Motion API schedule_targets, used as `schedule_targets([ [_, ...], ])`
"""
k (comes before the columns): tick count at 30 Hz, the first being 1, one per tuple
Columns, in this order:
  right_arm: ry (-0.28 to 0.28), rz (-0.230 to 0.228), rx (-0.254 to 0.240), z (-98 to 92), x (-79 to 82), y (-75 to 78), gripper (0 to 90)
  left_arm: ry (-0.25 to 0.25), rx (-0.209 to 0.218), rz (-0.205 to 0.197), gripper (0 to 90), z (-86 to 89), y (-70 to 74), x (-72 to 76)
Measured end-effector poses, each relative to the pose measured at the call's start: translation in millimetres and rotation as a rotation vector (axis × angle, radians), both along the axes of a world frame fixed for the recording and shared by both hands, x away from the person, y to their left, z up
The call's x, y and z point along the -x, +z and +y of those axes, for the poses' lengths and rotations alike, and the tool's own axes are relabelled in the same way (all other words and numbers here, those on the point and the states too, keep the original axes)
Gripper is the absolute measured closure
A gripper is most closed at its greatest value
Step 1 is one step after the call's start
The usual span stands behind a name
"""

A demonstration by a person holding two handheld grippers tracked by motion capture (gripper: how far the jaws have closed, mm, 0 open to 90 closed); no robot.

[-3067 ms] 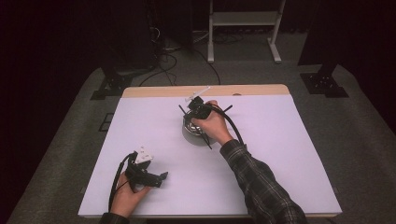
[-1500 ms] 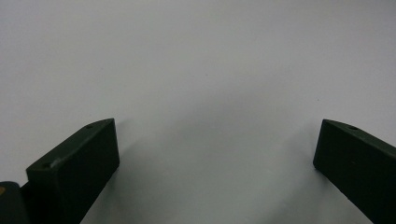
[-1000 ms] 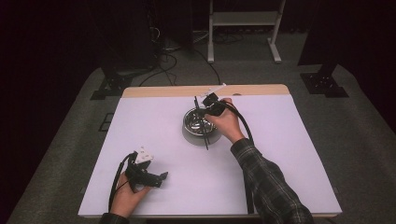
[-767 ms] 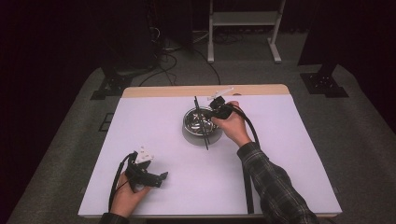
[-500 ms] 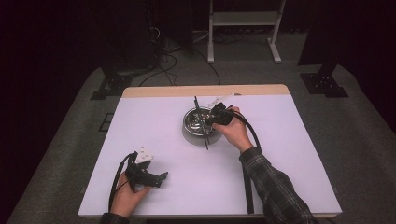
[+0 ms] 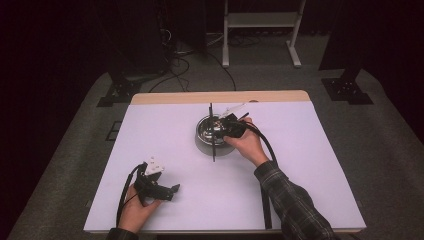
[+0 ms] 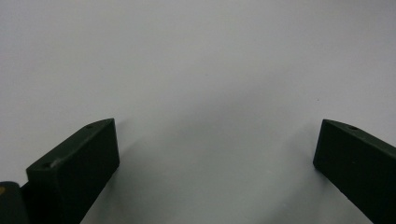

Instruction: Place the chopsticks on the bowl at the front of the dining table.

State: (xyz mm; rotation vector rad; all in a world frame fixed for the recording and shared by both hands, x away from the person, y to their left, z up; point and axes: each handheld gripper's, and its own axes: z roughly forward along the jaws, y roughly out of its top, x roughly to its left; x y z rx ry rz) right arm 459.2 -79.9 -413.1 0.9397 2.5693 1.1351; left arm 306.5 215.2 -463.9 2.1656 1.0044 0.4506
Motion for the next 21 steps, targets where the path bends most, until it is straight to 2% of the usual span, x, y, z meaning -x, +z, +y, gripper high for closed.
schedule_targets([
  [12, 0.009, -0.010, 0.001, -1.1, 4.2, 2.2, 89.7, 0.000, 0.000, 0.000, 0.0, 0.0, 0.0, 0.0],
  [19, 0.049, -0.034, 0.005, -6.4, 23.9, 10.3, 89.4, 0.000, -0.001, 0.000, 0.0, 0.0, 0.0, 0.0],
  [21, 0.075, -0.035, 0.004, -8.4, 36.2, 13.1, 89.3, -0.002, -0.004, -0.002, 0.0, 0.2, 0.1, -0.1],
])
